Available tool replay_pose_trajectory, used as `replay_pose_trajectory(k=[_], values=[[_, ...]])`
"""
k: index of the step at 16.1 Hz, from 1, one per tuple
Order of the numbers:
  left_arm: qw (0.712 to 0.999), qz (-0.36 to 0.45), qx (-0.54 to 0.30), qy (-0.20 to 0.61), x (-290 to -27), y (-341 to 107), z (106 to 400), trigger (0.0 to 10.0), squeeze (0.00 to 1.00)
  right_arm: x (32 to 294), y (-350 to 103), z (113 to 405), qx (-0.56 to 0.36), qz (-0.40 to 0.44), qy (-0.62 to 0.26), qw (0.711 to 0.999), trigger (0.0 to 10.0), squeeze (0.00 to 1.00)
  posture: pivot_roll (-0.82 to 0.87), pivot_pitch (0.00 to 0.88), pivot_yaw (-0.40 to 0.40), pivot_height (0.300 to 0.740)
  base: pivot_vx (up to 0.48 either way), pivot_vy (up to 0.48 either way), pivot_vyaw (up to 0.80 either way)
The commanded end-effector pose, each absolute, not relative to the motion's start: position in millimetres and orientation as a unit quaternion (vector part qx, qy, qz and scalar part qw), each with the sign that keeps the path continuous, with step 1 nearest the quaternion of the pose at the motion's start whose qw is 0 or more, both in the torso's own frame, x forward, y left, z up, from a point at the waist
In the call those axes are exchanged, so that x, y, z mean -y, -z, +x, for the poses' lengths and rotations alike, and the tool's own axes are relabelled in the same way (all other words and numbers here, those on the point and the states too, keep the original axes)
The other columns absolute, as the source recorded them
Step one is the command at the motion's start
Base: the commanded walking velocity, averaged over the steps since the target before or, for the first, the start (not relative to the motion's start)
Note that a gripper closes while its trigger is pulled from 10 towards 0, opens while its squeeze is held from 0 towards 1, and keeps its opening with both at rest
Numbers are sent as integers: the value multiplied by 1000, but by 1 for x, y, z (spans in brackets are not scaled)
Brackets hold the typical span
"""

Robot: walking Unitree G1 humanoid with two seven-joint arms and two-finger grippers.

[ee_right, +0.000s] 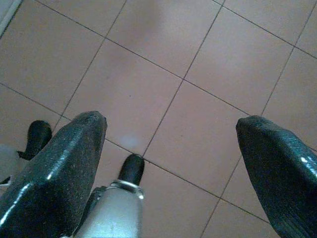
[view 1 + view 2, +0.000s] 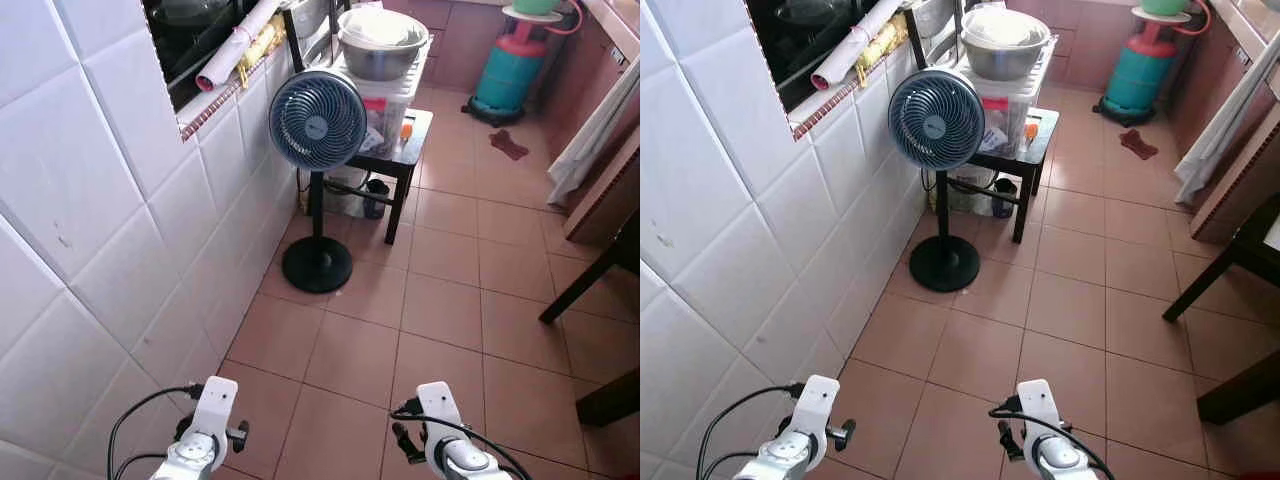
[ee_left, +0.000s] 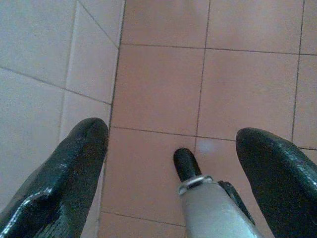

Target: Setting the table

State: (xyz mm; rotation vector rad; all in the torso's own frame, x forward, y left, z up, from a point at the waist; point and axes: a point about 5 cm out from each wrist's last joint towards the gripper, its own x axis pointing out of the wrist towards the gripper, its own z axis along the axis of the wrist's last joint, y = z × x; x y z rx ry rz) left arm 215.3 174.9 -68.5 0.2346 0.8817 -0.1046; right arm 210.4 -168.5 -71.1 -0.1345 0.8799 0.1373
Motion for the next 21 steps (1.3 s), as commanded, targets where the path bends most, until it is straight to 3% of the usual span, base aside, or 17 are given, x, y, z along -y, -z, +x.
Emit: replay_pose_trajectory(k=[1,8,13,17,21], values=[[902,139,-406,49,-179,64,221,10000,0,170,76,202,-437,-59,-57,896,10000,0,-13,8,21,740,0,0,0],[885,194,-412,92,-178,63,225,10000,0,182,83,186,-450,-41,-9,892,10000,0,-84,6,87,740,0,0,0],[881,201,-418,97,-173,65,221,10000,0,188,86,178,-460,-50,-8,887,10000,0,-76,4,69,740,0,0,0],[884,178,-428,63,-182,68,215,10000,0,184,80,190,-447,-53,-23,893,10000,0,-50,3,52,740,0,0,0],[878,187,-435,65,-186,70,211,10000,0,174,79,196,-445,-60,-49,892,10000,0,-32,10,39,740,0,0,-722]])
